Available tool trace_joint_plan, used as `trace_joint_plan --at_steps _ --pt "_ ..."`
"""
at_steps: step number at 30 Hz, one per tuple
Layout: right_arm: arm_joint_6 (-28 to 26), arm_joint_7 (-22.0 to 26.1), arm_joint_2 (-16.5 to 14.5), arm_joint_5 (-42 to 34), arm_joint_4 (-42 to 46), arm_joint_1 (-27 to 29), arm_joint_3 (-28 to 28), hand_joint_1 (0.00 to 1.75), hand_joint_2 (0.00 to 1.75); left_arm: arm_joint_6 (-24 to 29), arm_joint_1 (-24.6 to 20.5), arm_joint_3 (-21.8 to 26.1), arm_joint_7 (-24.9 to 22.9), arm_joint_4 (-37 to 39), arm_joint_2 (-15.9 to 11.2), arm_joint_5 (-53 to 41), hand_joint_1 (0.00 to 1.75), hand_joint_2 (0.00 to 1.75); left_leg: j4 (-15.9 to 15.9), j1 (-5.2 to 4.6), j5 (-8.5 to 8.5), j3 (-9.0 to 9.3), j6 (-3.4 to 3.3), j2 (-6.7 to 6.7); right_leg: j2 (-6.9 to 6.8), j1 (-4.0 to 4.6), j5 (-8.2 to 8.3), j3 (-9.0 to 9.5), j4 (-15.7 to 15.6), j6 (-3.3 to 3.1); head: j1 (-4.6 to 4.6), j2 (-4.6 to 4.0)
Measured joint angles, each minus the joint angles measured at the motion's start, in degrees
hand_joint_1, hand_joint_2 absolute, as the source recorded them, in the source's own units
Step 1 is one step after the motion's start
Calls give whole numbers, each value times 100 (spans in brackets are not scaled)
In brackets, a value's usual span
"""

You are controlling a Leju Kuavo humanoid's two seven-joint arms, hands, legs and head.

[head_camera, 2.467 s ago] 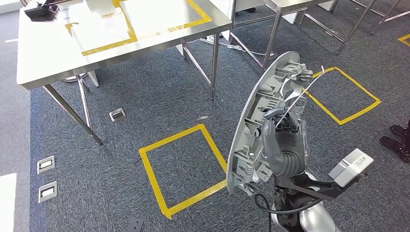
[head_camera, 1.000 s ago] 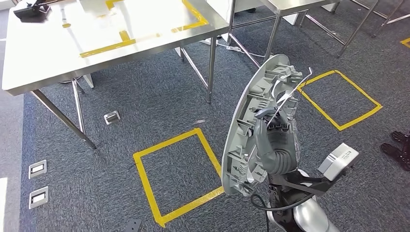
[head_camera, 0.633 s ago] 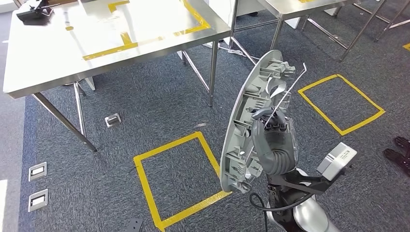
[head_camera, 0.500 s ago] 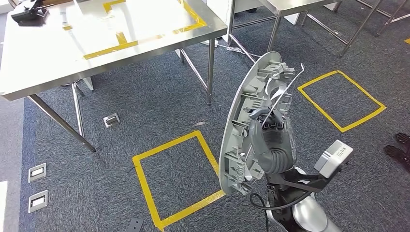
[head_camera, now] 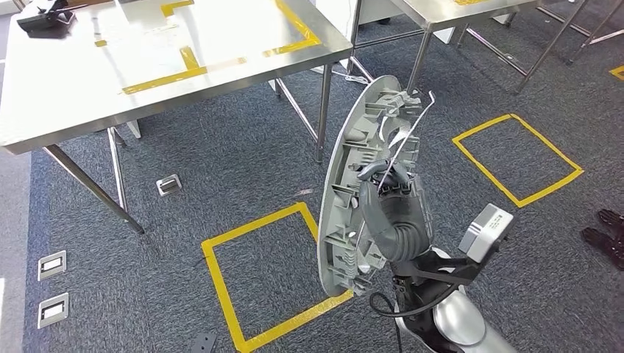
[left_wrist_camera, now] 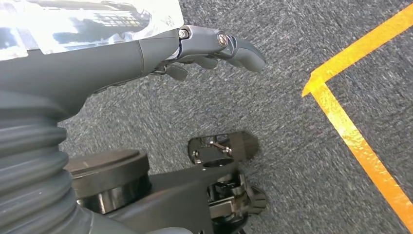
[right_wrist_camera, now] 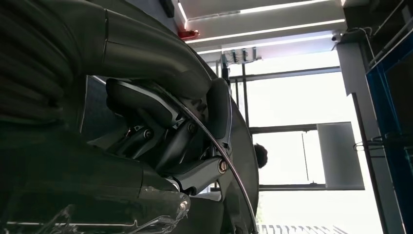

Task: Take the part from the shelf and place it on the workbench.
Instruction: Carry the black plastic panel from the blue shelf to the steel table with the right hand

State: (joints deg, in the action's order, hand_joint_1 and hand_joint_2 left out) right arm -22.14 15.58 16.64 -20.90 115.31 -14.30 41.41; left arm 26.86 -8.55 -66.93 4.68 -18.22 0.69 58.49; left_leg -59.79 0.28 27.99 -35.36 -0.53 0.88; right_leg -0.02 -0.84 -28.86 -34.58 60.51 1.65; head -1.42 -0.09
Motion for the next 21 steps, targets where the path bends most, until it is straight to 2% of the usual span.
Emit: trace_joint_plan --at_steps 2,4,5,6,7,8,9,10,11,13,15,17,19,20,21 --pt "14 -5 -2 0 -21 -34 34 175 175 0 -15 1 1 -1 2 -4 0 175 26 15 3 28 -56 -2 5 -4 -235 -236 467 30 -19 0" --pt "23 -9 -6 -1 -52 -54 68 175 175 0 -27 2 -2 -1 3 1 0 175 23 2 26 45 -96 -3 6 -6 -474 -630 1170 38 -33 0" --pt "27 -12 -8 -6 -72 -57 84 175 175 0 -26 2 -4 -1 3 3 0 175 22 -7 40 61 -106 0 6 -6 -480 -767 1379 36 -34 0" --pt "31 -16 -8 -12 -92 -62 100 175 175 0 -25 1 -7 -1 4 4 0 175 21 -15 59 85 -112 6 7 -4 -378 -812 1395 25 -35 0" --pt "36 -19 -8 -18 -112 -71 117 175 175 0 -24 1 -9 -1 4 2 0 175 20 -21 82 118 -110 13 7 1 -178 -753 1194 3 -36 0" --pt "44 -20 -8 -23 -128 -84 133 175 175 0 -25 0 -10 -1 5 -5 0 175 20 -25 109 154 -100 21 8 13 66 -623 847 -29 -37 0" --pt "52 -20 -9 -24 -143 -102 150 175 175 0 -28 0 -11 -1 6 -16 0 175 17 -37 137 179 -82 26 8 33 244 -479 511 -64 -33 0" --pt "61 -19 -13 -24 -153 -122 165 175 175 0 -31 0 -11 -1 7 -27 0 175 10 -44 158 191 -60 27 8 50 341 -354 222 -96 -31 0" --pt "70 -19 -21 -24 -162 -141 180 175 175 0 -34 -1 -11 -1 9 -34 0 175 5 -47 172 190 -34 26 11 67 359 -283 57 -122 -27 0" --pt "85 -22 -36 -27 -178 -164 202 175 175 -4 -37 -3 -12 -1 15 -39 0 175 10 -41 184 187 21 22 18 82 299 -239 -47 -161 -32 0" --pt "94 -29 -46 -34 -194 -171 221 175 175 -9 -40 -4 -11 -1 19 -41 0 175 -39 -35 252 175 81 14 13 59 295 -203 -100 -202 -31 0" --pt "101 -35 -59 -37 -208 -185 243 175 175 -9 -40 -5 -10 -1 18 -43 0 175 -437 -29 477 -6 128 8 -6 28 290 -150 -151 -242 -14 0" --pt "104 -38 -68 -37 -231 -196 260 175 175 -9 -30 -8 -11 -1 13 -44 0 175 -1144 -13 745 -372 165 6 -16 21 266 -119 -156 -264 -7 0" --pt "105 -42 -72 -37 -246 -197 267 175 175 -9 -22 -10 -12 -1 10 -44 0 175 -1398 -2 782 -526 186 4 -16 18 250 -103 -152 -264 -7 0" --pt "105 -46 -73 -39 -261 -197 275 175 175 -9 -15 -11 -14 -1 5 -44 0 175 -1466 11 705 -599 207 3 -12 12 229 -83 -146 -255 -8 0"
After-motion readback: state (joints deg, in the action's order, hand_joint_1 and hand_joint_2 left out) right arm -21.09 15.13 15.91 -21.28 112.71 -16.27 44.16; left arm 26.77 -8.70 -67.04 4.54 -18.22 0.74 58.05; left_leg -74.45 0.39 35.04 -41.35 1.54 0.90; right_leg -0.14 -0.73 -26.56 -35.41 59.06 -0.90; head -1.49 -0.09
